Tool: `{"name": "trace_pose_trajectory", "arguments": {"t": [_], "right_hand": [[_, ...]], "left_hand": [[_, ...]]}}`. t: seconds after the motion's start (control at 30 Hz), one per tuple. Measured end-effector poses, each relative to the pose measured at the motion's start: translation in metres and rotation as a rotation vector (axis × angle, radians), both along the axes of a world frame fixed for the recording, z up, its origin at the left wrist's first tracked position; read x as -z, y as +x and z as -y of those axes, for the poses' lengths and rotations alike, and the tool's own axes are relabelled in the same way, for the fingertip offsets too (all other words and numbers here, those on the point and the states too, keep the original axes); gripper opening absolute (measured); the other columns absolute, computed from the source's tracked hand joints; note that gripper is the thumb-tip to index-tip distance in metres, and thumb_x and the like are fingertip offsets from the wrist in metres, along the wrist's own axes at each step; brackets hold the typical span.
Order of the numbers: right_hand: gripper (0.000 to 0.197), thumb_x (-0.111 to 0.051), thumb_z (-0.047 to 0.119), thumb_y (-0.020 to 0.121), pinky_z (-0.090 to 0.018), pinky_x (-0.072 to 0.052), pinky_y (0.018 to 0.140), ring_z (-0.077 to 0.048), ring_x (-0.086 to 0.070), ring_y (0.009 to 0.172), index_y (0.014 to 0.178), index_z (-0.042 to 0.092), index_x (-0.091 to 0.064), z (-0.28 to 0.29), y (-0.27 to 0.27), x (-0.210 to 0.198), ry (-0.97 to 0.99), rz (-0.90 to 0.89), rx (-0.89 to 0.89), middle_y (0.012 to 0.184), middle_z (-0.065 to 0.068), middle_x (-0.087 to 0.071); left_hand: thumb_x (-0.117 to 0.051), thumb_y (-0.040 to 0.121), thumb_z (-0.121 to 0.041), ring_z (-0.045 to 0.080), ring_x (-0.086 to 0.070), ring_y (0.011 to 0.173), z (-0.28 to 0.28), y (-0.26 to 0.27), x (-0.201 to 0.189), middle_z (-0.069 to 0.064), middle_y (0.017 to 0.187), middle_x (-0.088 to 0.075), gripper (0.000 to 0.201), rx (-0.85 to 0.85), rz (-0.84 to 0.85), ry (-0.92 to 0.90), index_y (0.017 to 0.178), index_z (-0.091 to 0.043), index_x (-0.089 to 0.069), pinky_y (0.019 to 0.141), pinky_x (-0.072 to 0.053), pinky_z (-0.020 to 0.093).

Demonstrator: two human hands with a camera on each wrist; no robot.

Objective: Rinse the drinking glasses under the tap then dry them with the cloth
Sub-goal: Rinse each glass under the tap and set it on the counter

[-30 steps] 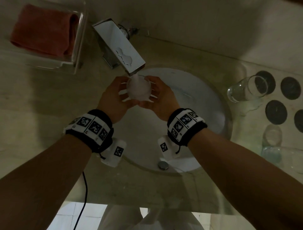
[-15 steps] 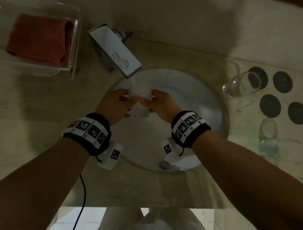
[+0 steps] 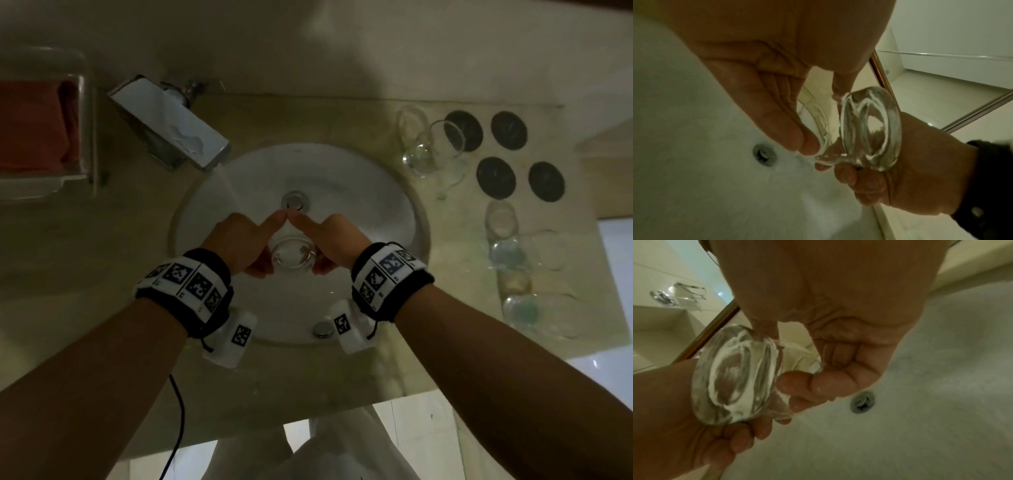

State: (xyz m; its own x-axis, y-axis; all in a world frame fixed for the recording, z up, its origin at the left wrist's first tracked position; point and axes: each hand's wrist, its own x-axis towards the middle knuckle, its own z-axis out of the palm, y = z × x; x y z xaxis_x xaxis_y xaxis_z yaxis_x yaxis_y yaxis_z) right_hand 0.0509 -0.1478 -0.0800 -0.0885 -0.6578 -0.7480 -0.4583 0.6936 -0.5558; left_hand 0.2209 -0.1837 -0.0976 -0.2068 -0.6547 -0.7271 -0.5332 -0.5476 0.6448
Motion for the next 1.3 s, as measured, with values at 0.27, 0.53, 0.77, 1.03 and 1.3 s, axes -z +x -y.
{"name": "trace_pose_trajectory", "arguments": {"t": [0.27, 0.53, 0.77, 1.03, 1.3], "right_hand": [[0.065, -0.071, 0.054, 0.081, -0.046, -0.058, 0.091, -0.02, -0.069, 0.093, 0.135, 0.024, -0.055, -0.049, -0.083, -0.014, -0.243, 0.078, 0.058, 0.106, 0.0, -0.068], [0.069, -0.082, 0.02, 0.082, -0.037, -0.056, 0.1, -0.016, -0.065, 0.115, 0.144, 0.022, -0.05, -0.099, -0.162, -0.03, -0.405, 0.106, 0.204, 0.129, 0.001, -0.061], [0.058, -0.081, 0.01, 0.081, -0.031, -0.054, 0.101, -0.009, -0.066, 0.114, 0.134, 0.015, -0.056, -0.135, -0.222, -0.049, -0.5, 0.081, 0.401, 0.125, 0.0, -0.067], [0.031, -0.08, 0.012, 0.083, -0.036, -0.061, 0.084, -0.016, -0.072, 0.087, 0.111, 0.018, -0.068, -0.173, -0.28, -0.071, -0.667, -0.05, 0.42, 0.095, 0.001, -0.074], [0.029, -0.083, 0.027, 0.077, -0.037, -0.057, 0.077, -0.01, -0.066, 0.085, 0.103, 0.027, -0.07, -0.203, -0.322, -0.057, -0.587, -0.222, 0.326, 0.085, 0.01, -0.07]], "left_hand": [[-0.08, 0.079, -0.019, 0.023, -0.069, 0.101, -0.014, -0.068, -0.021, 0.009, 0.112, -0.069, 0.04, 0.068, -0.269, -0.061, 0.112, -0.005, -0.06, 0.076, -0.062, 0.043], [-0.093, 0.046, -0.056, 0.006, -0.067, 0.1, -0.04, -0.153, -0.034, -0.012, 0.111, -0.065, 0.085, 0.326, -0.288, -0.396, 0.121, -0.031, -0.061, 0.082, -0.059, 0.027], [-0.095, 0.056, -0.039, 0.009, -0.063, 0.1, -0.062, -0.223, -0.026, -0.005, 0.116, -0.062, 0.079, 0.25, -0.161, -0.589, 0.123, -0.024, -0.057, 0.078, -0.052, 0.018], [-0.095, 0.056, -0.035, 0.019, -0.06, 0.109, -0.057, -0.274, -0.006, 0.002, 0.124, -0.057, 0.081, 0.19, -0.067, -0.688, 0.125, -0.023, -0.054, 0.089, -0.055, 0.037], [-0.092, 0.059, -0.041, 0.02, -0.059, 0.11, -0.054, -0.303, 0.002, 0.003, 0.128, -0.056, 0.083, 0.179, 0.014, -0.689, 0.129, -0.024, -0.051, 0.091, -0.054, 0.04]]}}
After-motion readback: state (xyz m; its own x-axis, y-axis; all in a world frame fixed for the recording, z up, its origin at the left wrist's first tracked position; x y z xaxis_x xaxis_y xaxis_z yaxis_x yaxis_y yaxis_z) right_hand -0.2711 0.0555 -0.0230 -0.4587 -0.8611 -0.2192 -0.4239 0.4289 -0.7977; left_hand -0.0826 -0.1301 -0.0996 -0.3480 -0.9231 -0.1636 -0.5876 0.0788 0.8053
